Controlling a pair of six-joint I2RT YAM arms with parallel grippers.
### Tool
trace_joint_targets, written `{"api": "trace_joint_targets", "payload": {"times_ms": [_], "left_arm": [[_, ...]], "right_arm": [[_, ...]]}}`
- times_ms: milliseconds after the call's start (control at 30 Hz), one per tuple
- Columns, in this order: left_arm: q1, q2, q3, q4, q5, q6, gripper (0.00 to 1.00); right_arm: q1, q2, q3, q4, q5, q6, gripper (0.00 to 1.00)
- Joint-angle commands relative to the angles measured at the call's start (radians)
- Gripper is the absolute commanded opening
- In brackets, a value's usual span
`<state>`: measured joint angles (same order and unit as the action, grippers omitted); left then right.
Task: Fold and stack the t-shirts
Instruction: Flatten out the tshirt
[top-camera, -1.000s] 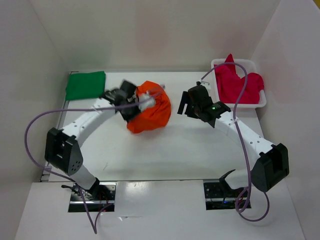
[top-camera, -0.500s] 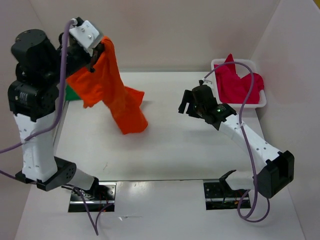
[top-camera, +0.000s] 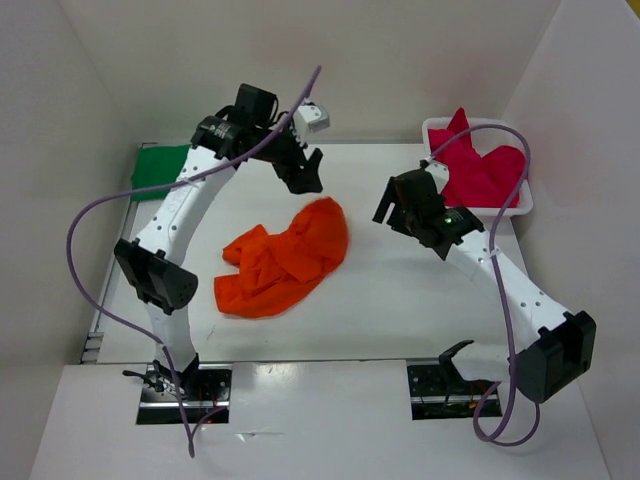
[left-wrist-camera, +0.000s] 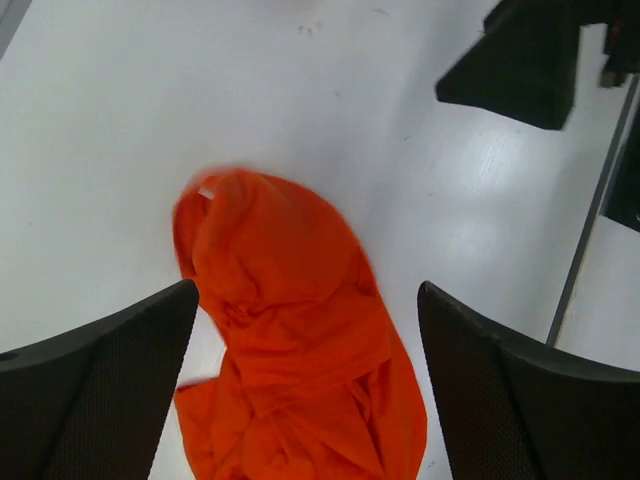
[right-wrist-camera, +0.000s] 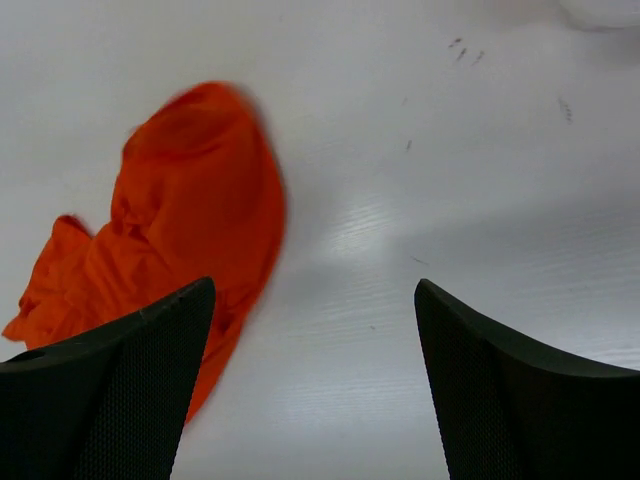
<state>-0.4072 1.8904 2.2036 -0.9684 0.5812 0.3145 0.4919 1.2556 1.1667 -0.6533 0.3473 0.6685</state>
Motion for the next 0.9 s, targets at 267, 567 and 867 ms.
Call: {"api": "trace_joint_targets", "payload": {"times_ms": [267, 567, 867], "left_arm": [[0.005, -0.311, -0.410, 0.184, -0.408, 0.054, 1.00], [0.416, -0.478, -0.950, 0.280, -0.325, -0.022, 1.00], [0.525, -0.465, -1.171, 0.261, -0.291, 0.024, 0.98]], "right_arm": [[0.064, 0.090, 0.052, 0.072, -0.126, -0.041, 0.74], [0.330, 0.576, 0.416, 0.029, -0.033, -0.179, 0.68], [0.513, 0.863, 0.611, -0.074, 0.084, -0.317, 0.77]]}}
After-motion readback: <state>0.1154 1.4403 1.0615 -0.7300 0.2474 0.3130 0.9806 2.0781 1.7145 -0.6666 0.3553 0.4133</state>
